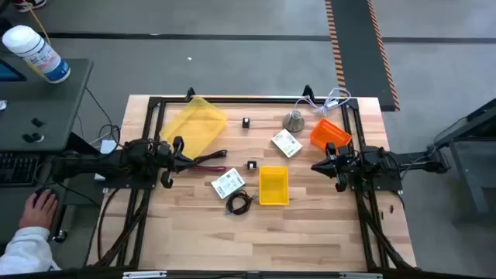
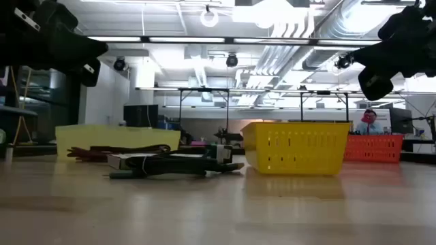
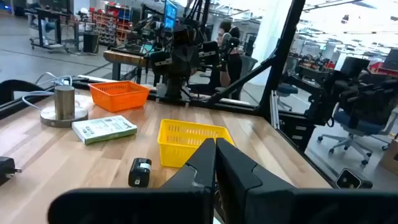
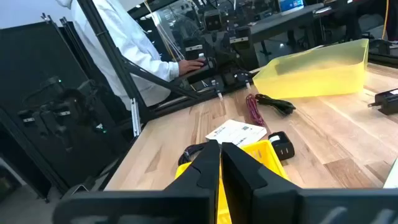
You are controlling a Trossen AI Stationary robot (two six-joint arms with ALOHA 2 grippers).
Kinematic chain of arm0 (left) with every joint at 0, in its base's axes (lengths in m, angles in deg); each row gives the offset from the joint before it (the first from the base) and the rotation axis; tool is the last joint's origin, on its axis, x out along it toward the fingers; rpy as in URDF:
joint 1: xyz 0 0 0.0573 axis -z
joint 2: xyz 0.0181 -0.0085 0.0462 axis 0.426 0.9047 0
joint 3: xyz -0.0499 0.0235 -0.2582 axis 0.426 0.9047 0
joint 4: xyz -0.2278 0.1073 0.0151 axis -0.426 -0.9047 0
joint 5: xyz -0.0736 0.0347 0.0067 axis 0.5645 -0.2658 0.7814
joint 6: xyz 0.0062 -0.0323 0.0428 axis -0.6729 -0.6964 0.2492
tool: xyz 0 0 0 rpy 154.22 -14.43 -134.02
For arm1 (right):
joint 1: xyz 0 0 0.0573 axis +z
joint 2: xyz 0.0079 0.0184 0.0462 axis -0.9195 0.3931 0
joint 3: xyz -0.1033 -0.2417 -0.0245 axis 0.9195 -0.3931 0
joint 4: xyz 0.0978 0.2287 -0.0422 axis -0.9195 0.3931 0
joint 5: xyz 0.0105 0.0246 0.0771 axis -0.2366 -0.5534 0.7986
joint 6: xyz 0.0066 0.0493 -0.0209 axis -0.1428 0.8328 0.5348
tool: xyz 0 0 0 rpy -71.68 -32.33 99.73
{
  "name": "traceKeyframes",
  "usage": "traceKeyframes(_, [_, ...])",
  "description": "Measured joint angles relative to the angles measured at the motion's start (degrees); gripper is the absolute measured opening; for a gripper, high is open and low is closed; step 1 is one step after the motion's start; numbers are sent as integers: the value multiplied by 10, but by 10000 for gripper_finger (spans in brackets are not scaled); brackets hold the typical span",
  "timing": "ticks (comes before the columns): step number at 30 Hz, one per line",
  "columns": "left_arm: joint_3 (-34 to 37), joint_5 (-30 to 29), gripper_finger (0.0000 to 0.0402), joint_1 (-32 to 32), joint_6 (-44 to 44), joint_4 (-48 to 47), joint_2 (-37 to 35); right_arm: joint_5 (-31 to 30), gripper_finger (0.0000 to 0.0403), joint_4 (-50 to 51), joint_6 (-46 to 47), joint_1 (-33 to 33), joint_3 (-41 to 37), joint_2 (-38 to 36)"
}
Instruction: Pick and place items into bin
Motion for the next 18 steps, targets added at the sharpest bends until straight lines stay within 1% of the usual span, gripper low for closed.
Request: traceKeyframes(18, [0,0,1,0,0,0,0,0,6,0,0,0,0,0])
